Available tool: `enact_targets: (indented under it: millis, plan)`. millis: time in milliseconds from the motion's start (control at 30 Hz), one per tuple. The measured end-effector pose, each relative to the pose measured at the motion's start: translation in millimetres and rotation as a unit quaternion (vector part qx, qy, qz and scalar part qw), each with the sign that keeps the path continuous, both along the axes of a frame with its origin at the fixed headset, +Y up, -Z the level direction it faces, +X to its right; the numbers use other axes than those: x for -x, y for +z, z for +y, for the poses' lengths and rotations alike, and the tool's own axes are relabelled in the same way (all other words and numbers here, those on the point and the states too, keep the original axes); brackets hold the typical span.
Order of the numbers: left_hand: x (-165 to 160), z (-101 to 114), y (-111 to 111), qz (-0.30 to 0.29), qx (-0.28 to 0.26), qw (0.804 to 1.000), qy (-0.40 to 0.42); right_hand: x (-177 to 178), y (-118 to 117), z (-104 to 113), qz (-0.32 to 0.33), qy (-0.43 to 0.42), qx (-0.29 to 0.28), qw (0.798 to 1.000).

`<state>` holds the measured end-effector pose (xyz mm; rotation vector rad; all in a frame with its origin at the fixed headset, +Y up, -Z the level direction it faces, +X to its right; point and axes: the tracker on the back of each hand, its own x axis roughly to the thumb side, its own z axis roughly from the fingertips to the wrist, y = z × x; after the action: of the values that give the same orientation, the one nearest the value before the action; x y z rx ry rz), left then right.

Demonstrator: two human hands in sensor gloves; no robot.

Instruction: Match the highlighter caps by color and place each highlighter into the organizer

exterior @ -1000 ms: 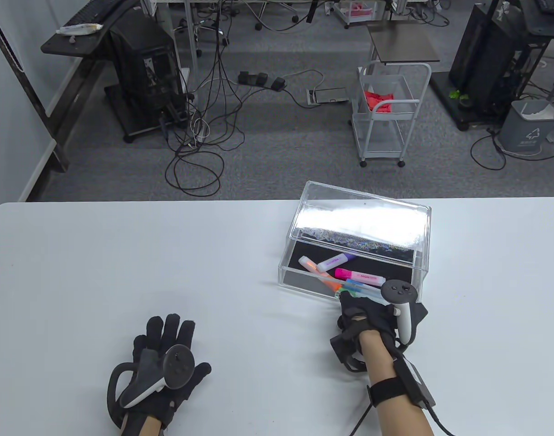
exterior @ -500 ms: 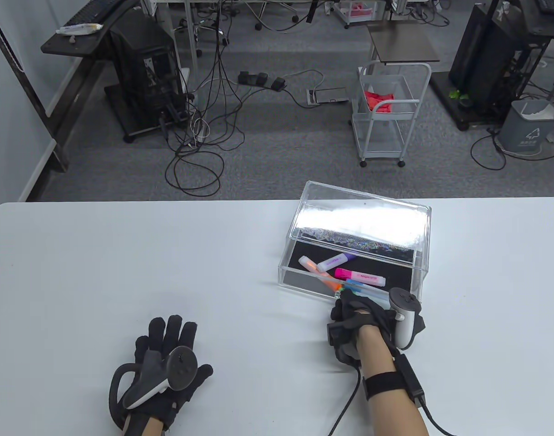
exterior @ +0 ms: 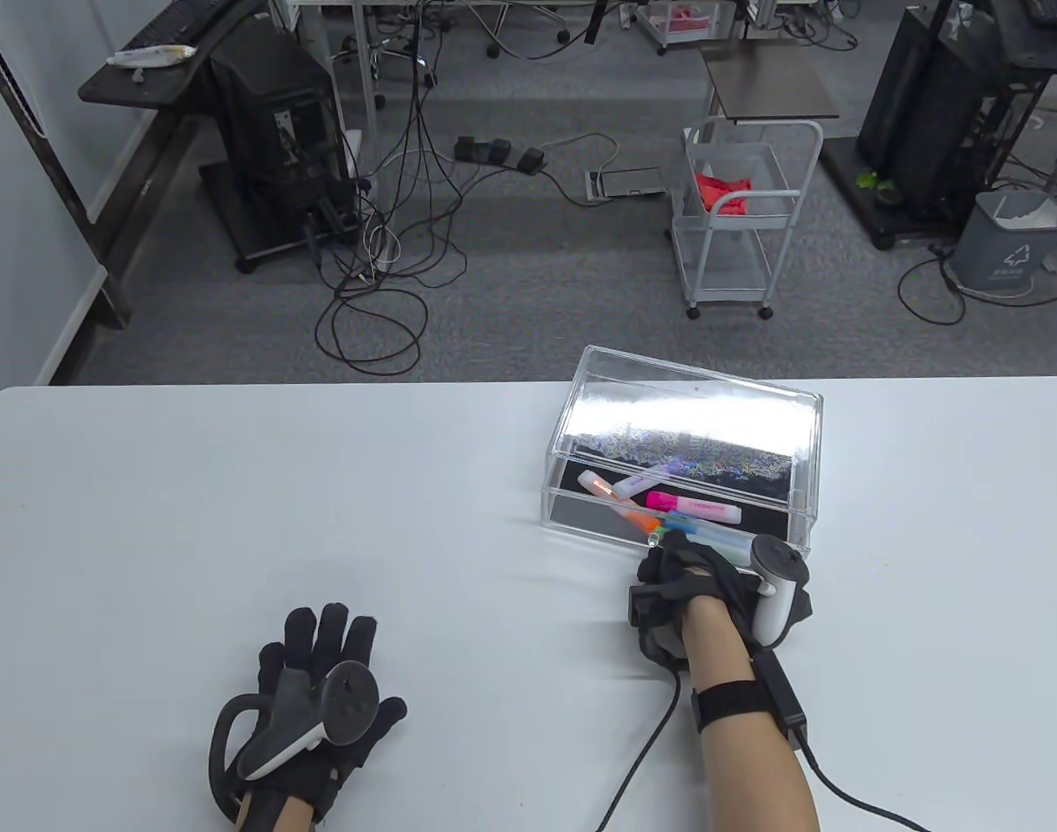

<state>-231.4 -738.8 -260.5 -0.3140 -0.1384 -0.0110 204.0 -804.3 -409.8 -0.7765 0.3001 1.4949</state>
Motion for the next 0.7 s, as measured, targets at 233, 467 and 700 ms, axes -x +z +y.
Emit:
enact_targets:
  millis: [233, 467, 700]
  plan:
    - [-3.6, -0.7, 0.3, -0.004, 0.003, 1.000, -0.005, -5.6, -21.1, 0.6, -0.009, -0.002, 0.004, 1.000]
    - [-5.0, -1.1, 1.1, -0.005, 0.003, 1.000, -0.008, -9.7, -32.7, 0.5, -0.011, -0.008, 0.005, 1.000]
    - [-4.2, -1.3, 0.7, -0.004, 0.001, 1.000, -0.007, -9.8, -36.9, 1.0, -0.006, -0.007, 0.003, 1.000]
